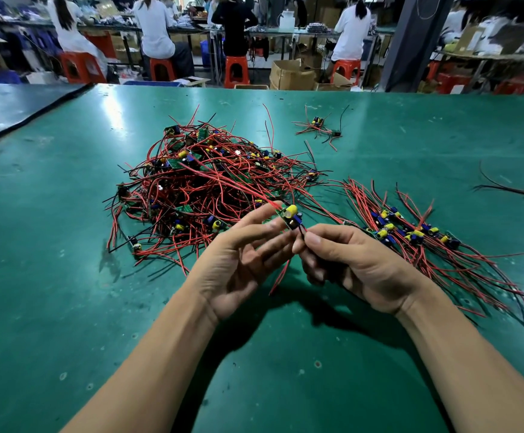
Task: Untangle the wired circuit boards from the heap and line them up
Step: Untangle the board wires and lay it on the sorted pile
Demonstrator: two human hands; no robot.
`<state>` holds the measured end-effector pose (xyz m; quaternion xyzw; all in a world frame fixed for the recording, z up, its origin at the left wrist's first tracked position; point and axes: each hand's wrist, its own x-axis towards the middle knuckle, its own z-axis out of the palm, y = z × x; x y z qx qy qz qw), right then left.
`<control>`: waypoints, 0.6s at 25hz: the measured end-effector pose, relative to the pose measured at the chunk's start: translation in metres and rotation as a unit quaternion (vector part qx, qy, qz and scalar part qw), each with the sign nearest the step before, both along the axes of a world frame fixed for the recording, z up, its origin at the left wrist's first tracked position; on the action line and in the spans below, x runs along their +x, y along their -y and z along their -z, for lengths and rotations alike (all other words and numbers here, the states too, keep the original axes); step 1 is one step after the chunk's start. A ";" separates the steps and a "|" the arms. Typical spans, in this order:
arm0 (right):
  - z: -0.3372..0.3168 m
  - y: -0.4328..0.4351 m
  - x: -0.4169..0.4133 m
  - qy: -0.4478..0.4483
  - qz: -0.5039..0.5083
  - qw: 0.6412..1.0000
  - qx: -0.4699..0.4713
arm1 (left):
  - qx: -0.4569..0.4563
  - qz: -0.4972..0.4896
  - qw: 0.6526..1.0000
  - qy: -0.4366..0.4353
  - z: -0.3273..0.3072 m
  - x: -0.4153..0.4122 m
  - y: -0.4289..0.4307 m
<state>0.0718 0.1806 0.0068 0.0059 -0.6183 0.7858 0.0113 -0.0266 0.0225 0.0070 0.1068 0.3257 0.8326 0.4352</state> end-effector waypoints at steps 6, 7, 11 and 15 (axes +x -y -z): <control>-0.002 -0.005 0.007 0.032 -0.097 0.995 0.020 | -0.176 0.134 0.972 -0.083 -0.005 0.007 0.004; -0.002 -0.006 0.008 0.043 -0.107 0.993 0.021 | -0.173 0.151 0.969 -0.090 -0.006 0.008 0.006; -0.003 -0.009 0.007 0.050 -0.085 0.995 -0.001 | -0.097 0.164 0.980 -0.058 -0.007 0.005 0.013; -0.001 -0.013 -0.005 0.010 0.184 0.983 -0.019 | -0.032 0.131 0.991 -0.012 -0.006 0.002 0.015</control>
